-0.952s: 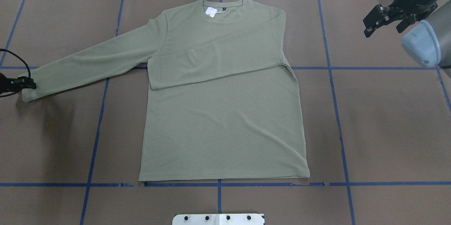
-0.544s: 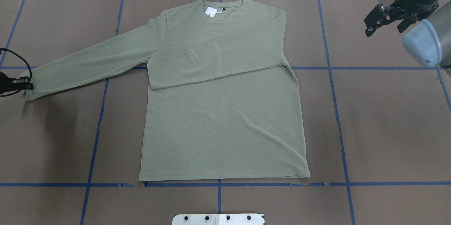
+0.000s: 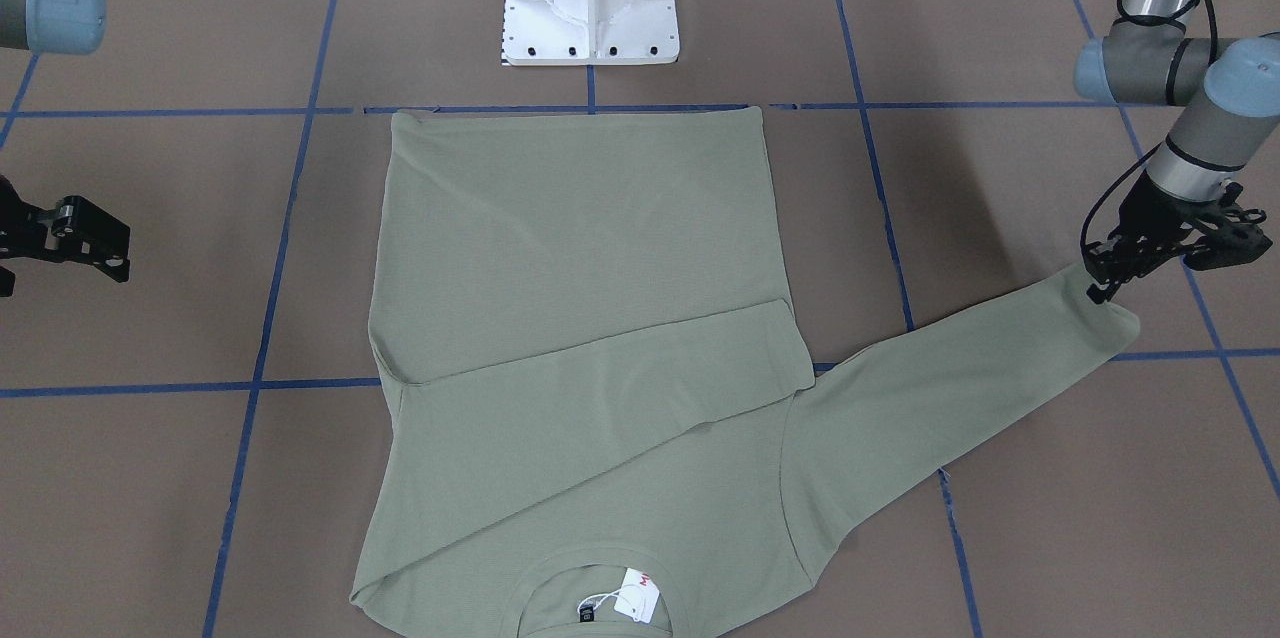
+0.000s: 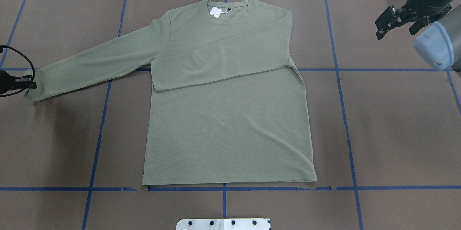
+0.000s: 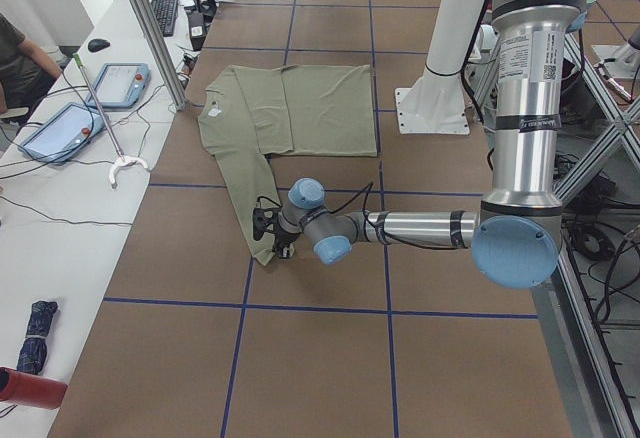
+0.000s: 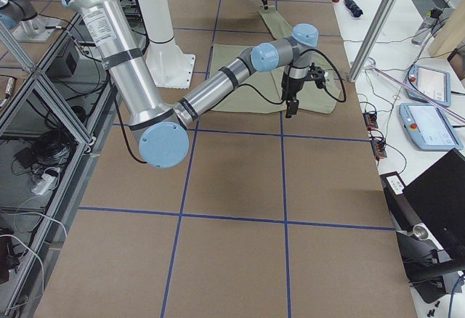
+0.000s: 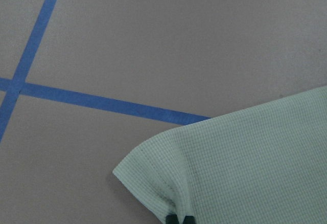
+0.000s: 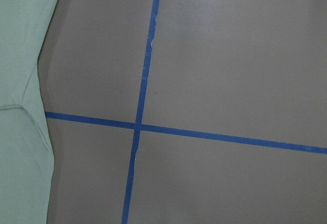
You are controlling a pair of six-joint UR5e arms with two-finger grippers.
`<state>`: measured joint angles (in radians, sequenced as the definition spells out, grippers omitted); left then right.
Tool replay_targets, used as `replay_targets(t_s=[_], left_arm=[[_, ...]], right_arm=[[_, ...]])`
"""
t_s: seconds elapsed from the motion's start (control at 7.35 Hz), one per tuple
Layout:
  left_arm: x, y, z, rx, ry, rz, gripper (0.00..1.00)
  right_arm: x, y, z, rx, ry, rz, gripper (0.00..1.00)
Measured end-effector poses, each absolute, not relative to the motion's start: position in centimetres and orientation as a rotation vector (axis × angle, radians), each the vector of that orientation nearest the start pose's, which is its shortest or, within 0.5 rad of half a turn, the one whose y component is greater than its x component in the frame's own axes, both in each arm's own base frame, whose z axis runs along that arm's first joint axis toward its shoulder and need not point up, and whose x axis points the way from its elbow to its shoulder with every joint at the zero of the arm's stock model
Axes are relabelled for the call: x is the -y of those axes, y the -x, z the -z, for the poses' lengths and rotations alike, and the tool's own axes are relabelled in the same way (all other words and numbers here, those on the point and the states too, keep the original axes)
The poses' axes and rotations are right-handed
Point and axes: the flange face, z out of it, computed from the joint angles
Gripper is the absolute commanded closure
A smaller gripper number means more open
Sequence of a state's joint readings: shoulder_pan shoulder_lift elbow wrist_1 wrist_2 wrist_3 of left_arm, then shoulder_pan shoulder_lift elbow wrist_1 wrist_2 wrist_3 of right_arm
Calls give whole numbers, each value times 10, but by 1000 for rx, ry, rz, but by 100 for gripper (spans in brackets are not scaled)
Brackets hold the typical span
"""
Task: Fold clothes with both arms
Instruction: 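Carry the grasped sleeve across the shirt toward the right gripper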
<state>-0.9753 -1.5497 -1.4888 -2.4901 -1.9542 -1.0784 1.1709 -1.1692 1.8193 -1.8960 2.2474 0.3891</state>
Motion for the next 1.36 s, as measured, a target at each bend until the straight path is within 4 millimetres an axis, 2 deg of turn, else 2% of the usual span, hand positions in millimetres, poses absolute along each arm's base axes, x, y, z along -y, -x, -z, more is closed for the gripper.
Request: replay_targets(t_s=[0.14,0.27,0.54,0.68,0.95,1.22,1.36], left_arm=[[486,-216,-589,-851,-262,288,100],[499,-226,-549,-852,-251,284,100],[548,-264,-448,-844,-234,281,100],[571,-289,-393,-841,-224,273,100],[603,-333,-296,-871,-199,279,100],[622,-411,-188,-961,-128,345,100],[623,-455,-123,-1009,-86,377,100]], right_arm=[[577,162,-364,736,-26,115,0],[576,158,-370,734,-22,110,0],[573,149,-384,733,-23,98,0],[569,144,-399,737,-33,97,0],[555,135,-433,745,-51,99,0],[545,129,-454,746,-55,95,0],[543,128,-458,745,-52,92,0]])
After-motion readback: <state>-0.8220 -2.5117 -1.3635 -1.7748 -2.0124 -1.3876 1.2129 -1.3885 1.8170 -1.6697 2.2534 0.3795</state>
